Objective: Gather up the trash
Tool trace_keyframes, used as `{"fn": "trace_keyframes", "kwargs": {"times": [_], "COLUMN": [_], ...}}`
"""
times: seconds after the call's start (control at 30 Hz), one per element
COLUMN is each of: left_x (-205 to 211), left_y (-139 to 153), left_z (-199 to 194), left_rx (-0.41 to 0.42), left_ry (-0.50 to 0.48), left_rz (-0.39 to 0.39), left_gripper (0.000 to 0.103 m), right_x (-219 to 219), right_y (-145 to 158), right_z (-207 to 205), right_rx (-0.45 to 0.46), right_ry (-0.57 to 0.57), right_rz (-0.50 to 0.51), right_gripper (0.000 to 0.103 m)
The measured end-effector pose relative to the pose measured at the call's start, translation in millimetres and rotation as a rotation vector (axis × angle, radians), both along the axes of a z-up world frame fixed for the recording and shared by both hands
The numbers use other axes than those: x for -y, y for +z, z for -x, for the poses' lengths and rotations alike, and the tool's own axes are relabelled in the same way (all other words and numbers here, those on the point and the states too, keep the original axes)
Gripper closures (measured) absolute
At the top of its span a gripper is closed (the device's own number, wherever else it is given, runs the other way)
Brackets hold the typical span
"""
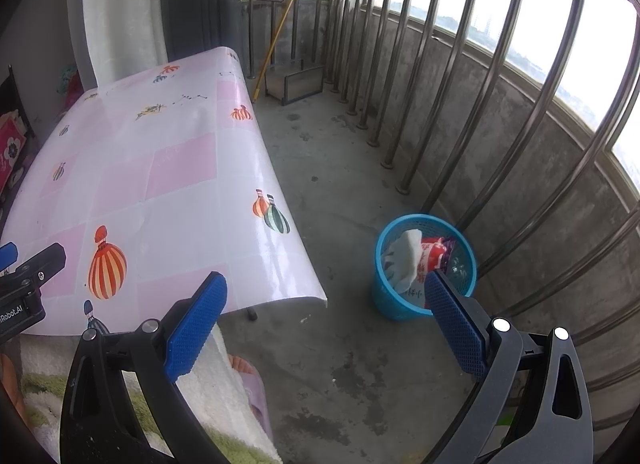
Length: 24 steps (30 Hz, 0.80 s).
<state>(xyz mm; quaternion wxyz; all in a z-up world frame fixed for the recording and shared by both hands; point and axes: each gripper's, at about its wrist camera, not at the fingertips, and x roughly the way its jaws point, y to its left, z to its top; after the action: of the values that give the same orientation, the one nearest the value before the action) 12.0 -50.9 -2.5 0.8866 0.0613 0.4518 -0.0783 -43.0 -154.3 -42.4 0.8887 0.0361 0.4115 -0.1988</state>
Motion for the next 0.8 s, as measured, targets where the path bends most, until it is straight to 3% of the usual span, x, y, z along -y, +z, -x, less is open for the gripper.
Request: {"fn": "trace_keyframes", "kwargs": {"times": [0.8], "left_x": [-1.5], "left_y": [-2.3], "left_z": [0.9], "left_rx": [-0.018], "left_ry": [0.017], "left_rz": [-0.001], "left_gripper": [0.006], "right_x": [-4.4], "right_y": [-1.9], "right_z": [-1.4], "right_rx": [-0.004], "right_ry": [0.003], "right_rz": [0.0], "right_gripper": [0.008]}}
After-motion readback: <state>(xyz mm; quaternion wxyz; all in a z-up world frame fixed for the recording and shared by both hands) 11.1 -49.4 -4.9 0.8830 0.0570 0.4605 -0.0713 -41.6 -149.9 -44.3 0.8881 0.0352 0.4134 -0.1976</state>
